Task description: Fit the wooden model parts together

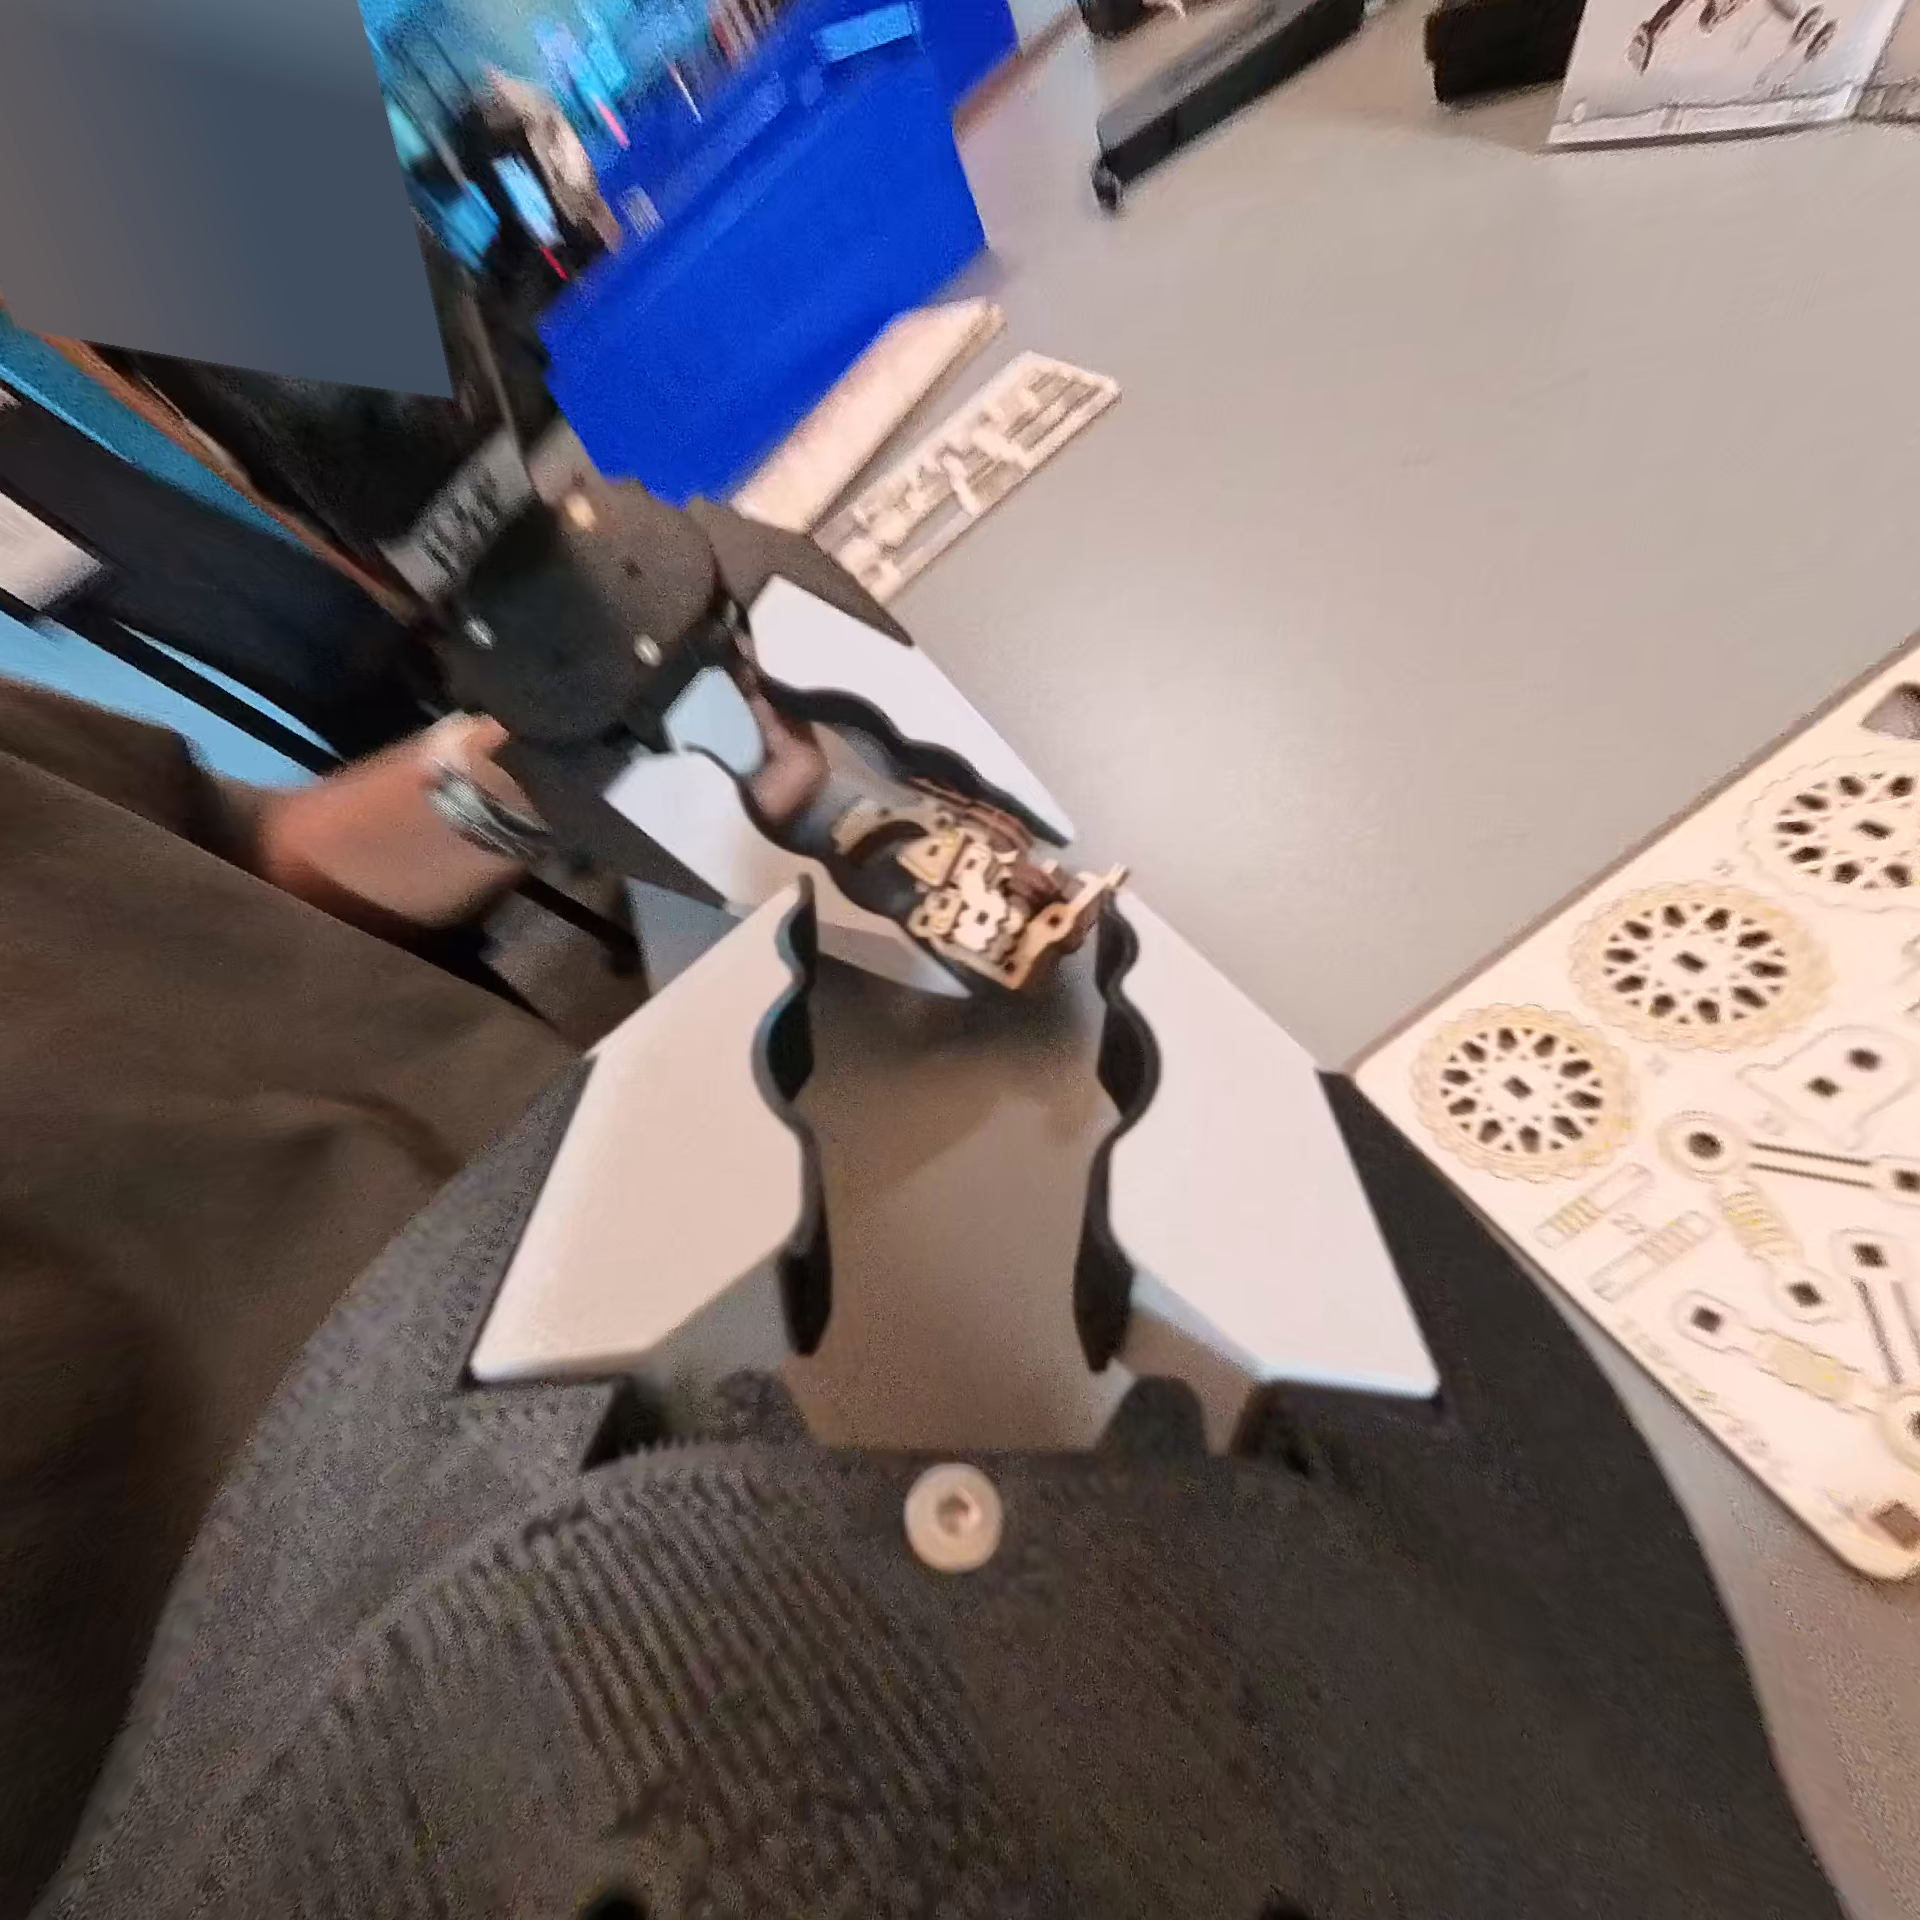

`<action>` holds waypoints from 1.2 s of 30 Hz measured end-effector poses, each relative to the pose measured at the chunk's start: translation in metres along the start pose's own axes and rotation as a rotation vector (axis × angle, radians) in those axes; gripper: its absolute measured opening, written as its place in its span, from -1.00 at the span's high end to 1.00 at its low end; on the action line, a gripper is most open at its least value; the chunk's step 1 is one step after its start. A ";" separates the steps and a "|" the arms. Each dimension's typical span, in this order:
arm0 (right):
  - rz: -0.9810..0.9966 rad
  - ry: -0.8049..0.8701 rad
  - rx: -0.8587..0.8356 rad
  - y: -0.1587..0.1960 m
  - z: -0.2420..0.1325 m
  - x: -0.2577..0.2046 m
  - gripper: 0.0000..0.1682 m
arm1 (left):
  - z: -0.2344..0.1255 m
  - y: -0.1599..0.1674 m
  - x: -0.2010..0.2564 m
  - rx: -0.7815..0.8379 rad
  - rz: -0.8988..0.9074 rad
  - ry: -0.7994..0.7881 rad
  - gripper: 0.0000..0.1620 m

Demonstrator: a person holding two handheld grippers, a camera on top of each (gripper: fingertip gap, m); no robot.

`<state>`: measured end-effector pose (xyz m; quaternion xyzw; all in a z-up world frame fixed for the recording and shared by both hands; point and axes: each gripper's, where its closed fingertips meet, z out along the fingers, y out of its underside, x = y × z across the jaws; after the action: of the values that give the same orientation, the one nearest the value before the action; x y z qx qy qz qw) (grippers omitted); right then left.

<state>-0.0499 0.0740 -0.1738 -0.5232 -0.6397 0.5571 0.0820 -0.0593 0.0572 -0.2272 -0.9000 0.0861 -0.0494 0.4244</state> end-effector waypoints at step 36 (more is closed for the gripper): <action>0.373 -0.374 0.129 -0.014 -0.013 -0.020 0.76 | -0.031 -0.062 0.015 0.413 0.154 -0.081 0.48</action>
<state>-0.0404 0.0693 -0.1481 -0.5138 -0.4993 0.6892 -0.1084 -0.0427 0.0697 -0.1597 -0.7861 0.1256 0.0026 0.6051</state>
